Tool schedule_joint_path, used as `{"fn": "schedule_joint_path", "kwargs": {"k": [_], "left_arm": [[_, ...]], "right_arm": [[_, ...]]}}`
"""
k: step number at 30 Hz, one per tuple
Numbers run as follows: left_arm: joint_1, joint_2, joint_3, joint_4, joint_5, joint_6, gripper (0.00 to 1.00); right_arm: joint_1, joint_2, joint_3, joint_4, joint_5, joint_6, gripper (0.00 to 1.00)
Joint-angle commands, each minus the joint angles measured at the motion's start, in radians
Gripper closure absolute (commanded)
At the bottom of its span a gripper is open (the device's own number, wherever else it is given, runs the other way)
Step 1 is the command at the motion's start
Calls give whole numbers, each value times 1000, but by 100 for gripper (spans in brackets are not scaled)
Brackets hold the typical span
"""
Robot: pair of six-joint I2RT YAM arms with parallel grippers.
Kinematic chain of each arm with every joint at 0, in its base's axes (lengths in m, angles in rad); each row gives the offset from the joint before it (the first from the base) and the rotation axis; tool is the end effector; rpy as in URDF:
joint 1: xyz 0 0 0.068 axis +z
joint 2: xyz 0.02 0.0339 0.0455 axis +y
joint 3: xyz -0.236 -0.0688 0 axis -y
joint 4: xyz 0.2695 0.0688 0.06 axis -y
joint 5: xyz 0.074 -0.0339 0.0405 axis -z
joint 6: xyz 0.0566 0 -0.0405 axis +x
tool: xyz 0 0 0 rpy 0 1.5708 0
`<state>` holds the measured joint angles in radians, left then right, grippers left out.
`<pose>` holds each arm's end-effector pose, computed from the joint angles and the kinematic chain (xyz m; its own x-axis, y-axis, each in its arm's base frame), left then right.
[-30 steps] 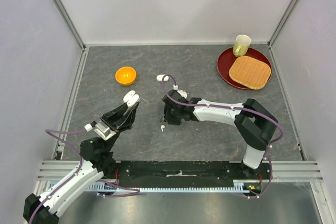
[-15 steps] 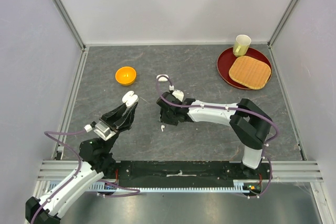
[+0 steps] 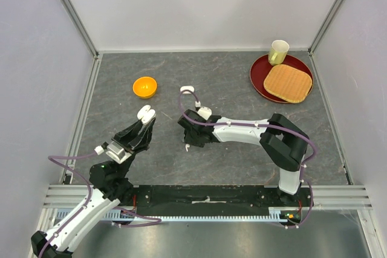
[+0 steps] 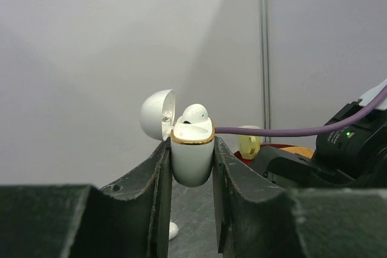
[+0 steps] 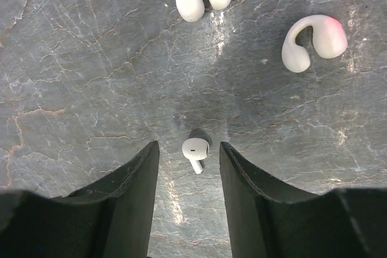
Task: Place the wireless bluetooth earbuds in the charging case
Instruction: Pick up the earbud from the center of the board.
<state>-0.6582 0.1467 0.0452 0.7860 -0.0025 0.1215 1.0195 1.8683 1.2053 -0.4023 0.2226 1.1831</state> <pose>0.1282 -0.0989 0.2630 0.5705 -0.2879 -0.7692 0.5450 0.8333 0.0923 0.2207 0.3351 0.1075 -0.8906 0.2755 -0.3619 0.1313 0.9176 0.3753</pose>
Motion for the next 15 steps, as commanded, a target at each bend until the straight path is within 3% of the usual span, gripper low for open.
{"fn": "schedule_joint_path", "kwargs": {"k": [1, 15], "left_arm": [[3, -19, -50, -4, -42, 52, 98], [3, -21, -48, -24, -47, 53, 98]], "right_arm": [[10, 22, 43, -20, 26, 32, 49], [17, 34, 48, -26, 24, 38, 51]]}}
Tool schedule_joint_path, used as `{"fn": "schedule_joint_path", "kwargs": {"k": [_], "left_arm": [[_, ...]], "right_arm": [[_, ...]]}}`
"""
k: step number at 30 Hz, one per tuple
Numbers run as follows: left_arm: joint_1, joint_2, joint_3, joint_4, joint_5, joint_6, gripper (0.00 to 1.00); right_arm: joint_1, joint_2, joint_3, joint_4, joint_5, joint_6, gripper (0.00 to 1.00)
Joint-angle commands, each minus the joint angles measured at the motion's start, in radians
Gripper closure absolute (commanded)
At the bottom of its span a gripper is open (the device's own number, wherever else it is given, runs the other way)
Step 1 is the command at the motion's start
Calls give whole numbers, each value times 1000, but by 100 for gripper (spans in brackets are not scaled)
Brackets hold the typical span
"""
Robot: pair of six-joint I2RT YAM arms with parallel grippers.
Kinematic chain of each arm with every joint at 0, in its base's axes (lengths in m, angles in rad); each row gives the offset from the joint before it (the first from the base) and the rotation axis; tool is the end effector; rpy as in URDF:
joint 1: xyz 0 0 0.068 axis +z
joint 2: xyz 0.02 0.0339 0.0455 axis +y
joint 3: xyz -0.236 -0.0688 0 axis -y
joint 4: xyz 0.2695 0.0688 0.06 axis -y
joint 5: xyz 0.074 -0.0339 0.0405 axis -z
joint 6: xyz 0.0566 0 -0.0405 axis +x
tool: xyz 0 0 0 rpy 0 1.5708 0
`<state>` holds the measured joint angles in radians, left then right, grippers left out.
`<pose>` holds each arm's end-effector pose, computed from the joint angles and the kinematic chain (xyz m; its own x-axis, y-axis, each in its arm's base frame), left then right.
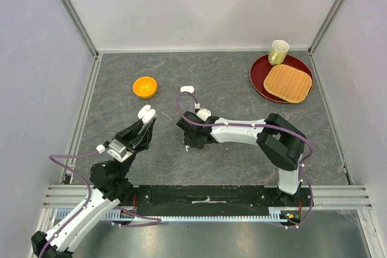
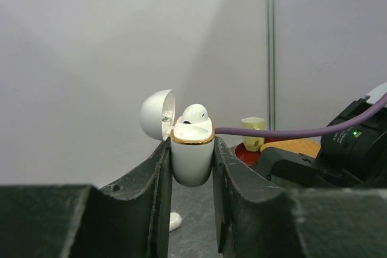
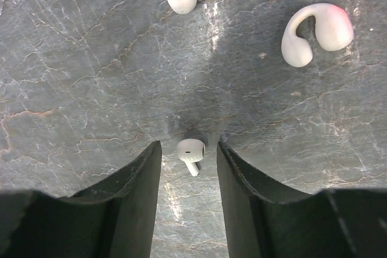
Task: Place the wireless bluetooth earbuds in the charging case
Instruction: Pick up the earbud from the center of the board.
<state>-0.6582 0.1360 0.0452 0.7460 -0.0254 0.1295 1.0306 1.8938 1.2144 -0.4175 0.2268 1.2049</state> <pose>0.1303 -0.0989 0.2604 0.5549 -0.2659 -0.7883 0.5283 0.8446 0.0871 0.2173 0.3375 0.0997 -0.8948 0.2771 -0.3501 0.1472 0.9234 0.3546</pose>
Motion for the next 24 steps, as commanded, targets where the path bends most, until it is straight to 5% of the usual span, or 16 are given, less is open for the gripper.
{"fn": "schedule_joint_path", "kwargs": {"k": [1, 24], "left_arm": [[3, -12, -48, 16, -24, 44, 98], [3, 1, -47, 12, -36, 59, 98]], "right_arm": [[6, 10, 39, -9, 20, 16, 52], [8, 45, 56, -10, -1, -11, 66]]}}
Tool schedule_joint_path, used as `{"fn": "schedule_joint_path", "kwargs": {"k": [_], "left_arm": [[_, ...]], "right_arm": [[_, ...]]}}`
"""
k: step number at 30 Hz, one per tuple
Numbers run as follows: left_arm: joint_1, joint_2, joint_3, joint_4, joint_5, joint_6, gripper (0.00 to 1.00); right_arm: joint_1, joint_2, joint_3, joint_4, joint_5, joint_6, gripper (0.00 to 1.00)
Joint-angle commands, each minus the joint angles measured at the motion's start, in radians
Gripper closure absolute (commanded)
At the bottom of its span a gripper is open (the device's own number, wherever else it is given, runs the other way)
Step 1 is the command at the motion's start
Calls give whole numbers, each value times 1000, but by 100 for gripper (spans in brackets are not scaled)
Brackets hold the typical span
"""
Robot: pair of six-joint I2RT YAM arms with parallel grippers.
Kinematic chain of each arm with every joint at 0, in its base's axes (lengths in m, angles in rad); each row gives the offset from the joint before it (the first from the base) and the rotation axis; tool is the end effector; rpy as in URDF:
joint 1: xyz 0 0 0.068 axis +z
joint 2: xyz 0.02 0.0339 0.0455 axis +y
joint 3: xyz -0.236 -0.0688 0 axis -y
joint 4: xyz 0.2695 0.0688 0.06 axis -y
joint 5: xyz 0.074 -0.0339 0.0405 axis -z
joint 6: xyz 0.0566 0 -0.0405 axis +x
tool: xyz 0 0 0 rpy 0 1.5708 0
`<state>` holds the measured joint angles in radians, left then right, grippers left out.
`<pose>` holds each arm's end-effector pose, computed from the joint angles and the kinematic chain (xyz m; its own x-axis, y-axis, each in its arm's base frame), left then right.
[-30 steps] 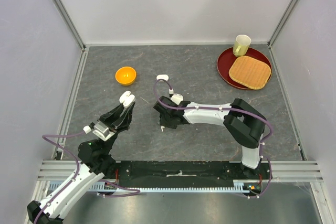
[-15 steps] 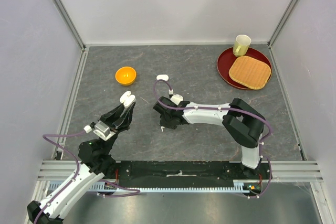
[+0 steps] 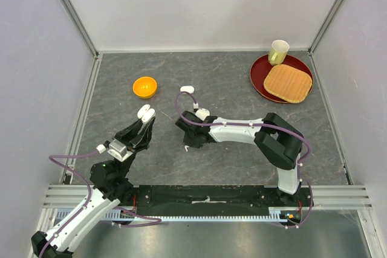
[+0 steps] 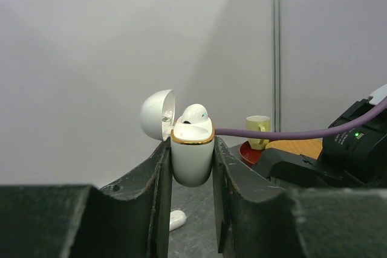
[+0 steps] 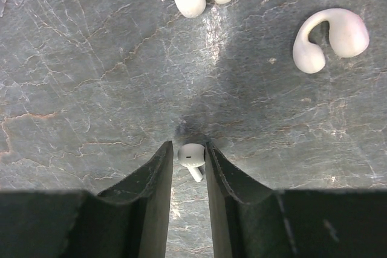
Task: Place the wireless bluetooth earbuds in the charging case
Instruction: Pick up the earbud from the center of the board.
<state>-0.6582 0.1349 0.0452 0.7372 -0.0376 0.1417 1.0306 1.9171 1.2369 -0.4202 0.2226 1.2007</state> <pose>0.1311 -0.0987 0.2596 0.5554 -0.2510 -0.7928 0.5143 0.8529 0.0902 0.2195 0.3417 0.0975 -0.8977 0.2711 -0.3474 0.1435 0.9252 0.3514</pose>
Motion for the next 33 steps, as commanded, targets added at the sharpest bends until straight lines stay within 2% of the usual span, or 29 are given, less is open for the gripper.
{"fn": "schedule_joint_path", "kwargs": {"k": [1, 8, 12, 17, 25, 33], "left_arm": [[3, 2, -48, 19, -24, 47, 98], [3, 8, -48, 21, -24, 50, 98], [3, 14, -47, 21, -24, 50, 98], [3, 15, -48, 19, -24, 50, 98], [3, 12, -48, 16, -24, 45, 98], [3, 19, -47, 13, -22, 35, 98]], "right_arm": [[6, 22, 33, -6, -2, -10, 66], [11, 34, 35, -8, -14, -44, 69], [17, 28, 27, -11, -3, -64, 74], [20, -27, -22, -14, 72, -87, 77], [19, -144, -160, -34, 176, -108, 76], [-3, -210, -266, -42, 161, -96, 72]]}}
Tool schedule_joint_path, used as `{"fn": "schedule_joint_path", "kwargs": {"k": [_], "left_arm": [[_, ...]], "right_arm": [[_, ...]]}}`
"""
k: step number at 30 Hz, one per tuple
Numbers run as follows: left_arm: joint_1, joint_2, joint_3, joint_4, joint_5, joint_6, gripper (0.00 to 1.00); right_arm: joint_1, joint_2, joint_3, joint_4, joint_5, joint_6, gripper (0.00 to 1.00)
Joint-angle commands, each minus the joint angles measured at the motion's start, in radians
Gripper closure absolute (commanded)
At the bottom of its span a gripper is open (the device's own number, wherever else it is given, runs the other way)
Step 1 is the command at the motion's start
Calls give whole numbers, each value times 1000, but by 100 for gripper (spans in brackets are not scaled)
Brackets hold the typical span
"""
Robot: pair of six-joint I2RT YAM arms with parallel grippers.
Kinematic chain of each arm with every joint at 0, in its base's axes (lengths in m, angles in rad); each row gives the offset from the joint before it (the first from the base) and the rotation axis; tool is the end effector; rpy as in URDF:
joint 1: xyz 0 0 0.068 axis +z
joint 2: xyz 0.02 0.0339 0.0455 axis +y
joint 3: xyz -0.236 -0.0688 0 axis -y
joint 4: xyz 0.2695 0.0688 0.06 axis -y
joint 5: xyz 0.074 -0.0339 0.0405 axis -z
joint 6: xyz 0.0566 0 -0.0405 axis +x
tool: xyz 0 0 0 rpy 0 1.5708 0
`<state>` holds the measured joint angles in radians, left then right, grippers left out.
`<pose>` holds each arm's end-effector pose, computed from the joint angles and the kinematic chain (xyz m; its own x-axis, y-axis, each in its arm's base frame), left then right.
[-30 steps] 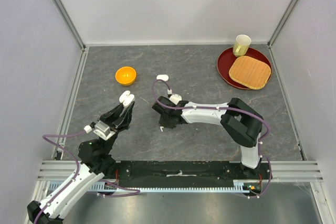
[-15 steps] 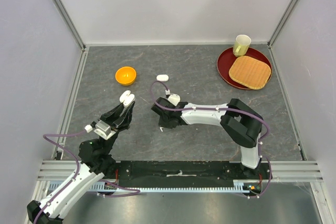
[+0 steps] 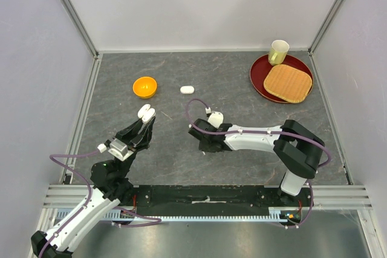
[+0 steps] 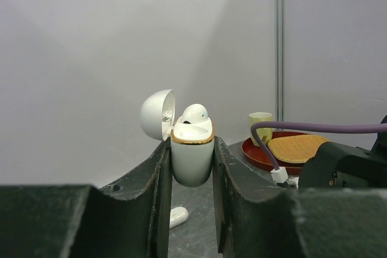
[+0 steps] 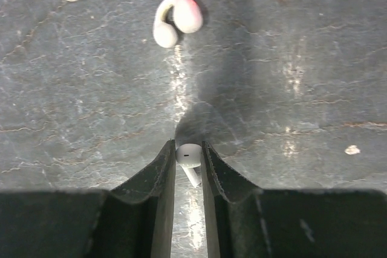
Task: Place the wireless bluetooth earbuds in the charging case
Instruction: Pick up the earbud from the center of the board.
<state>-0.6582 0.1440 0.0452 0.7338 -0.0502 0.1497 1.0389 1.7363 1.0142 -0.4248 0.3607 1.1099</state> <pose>0.1328 -0.0991 0.2579 0.5504 -0.2373 -0.8005 0.5025 0.8598 0.0906 0.1962 0.2941 0.0974 -0.8619 0.1877 -0.4711 0.0881 0.9703 0.2253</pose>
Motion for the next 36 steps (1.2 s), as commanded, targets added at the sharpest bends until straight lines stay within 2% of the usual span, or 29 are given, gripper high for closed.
{"fn": "schedule_joint_path", "kwargs": {"k": [1, 11, 36], "left_arm": [[3, 11, -48, 16, -10, 27, 98], [5, 6, -48, 10, -10, 27, 98], [3, 3, -48, -4, -16, 27, 98]], "right_arm": [[-14, -29, -45, -38, 23, -5, 71], [-16, 15, -8, -66, -2, -64, 60], [-16, 32, 0, -92, -26, -65, 60]]}}
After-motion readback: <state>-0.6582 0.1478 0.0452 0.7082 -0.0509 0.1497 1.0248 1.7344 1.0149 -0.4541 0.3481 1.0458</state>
